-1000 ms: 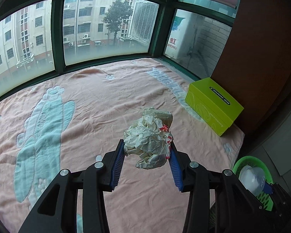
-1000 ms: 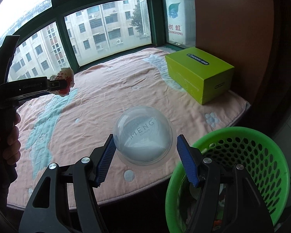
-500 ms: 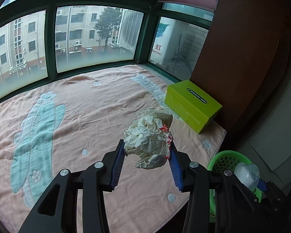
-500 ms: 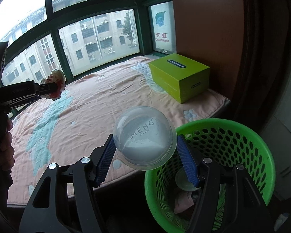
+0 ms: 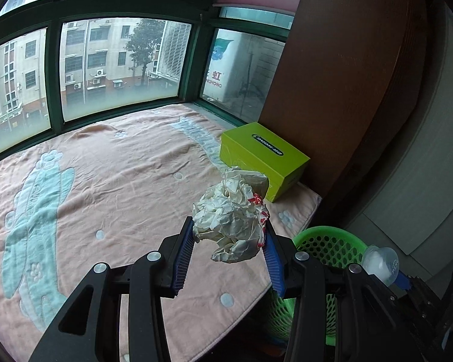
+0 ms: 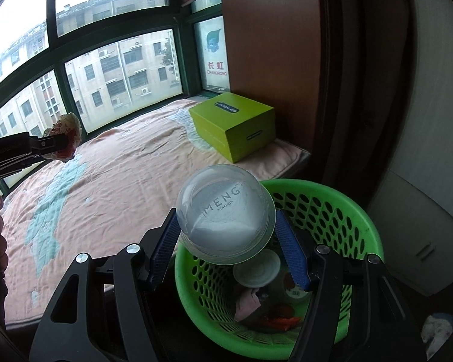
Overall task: Collect trash
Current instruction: 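Carry the clear cup and paper ball with both grippers over the green basket, then open right gripper to drop the cup while left gripper drops paper ball into basket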
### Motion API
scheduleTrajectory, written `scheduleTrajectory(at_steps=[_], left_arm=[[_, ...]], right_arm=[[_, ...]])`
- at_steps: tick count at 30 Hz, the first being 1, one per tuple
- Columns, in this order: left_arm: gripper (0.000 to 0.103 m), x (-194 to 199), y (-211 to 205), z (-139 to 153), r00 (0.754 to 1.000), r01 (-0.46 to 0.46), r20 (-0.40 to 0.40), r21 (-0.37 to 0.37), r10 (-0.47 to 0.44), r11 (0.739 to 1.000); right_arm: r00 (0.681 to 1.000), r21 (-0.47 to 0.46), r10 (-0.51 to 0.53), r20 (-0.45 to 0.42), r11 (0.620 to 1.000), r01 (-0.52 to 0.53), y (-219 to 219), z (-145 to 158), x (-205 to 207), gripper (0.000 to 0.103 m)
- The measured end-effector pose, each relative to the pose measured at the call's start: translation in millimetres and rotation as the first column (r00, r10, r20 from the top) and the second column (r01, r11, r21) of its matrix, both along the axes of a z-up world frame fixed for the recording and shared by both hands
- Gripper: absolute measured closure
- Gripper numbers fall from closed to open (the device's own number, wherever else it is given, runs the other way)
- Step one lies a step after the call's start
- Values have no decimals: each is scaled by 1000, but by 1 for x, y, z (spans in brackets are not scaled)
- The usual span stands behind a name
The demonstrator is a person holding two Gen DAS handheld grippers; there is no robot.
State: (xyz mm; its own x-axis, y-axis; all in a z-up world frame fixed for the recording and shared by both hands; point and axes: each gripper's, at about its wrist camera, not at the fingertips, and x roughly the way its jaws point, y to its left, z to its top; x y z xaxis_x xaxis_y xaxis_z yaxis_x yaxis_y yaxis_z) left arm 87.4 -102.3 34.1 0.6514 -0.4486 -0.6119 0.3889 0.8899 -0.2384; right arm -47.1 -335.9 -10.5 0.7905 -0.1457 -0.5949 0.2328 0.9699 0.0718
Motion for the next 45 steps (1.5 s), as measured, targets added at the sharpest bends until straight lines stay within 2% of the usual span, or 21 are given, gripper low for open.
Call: scheduleTrajectory(at_steps=[12,14,24,31,45], left_arm=[[61,-18,-45,5,995,104,8,-3,-104,995],[61,-21,-51,6,993,120,12,-2,-120,993],[61,-31,-81,5,982,189,7,6,-189,982],[60,-37,-97,2,973,232,-9,7,-232,973],[59,-54,-128,-7,951,308,-42,22,-307,951]], right_arm=[[996,11,-94,-4,995,94,-32,-6,-19,38],[995,18,-103,-2,995,103,-37,-7,-22,33],[991,24,-137,7,990,137,-47,-4,-34,28],[986,29,-162,30,987,161,-56,2,-44,20],[977,37,-202,62,979,200,-69,9,-61,18]])
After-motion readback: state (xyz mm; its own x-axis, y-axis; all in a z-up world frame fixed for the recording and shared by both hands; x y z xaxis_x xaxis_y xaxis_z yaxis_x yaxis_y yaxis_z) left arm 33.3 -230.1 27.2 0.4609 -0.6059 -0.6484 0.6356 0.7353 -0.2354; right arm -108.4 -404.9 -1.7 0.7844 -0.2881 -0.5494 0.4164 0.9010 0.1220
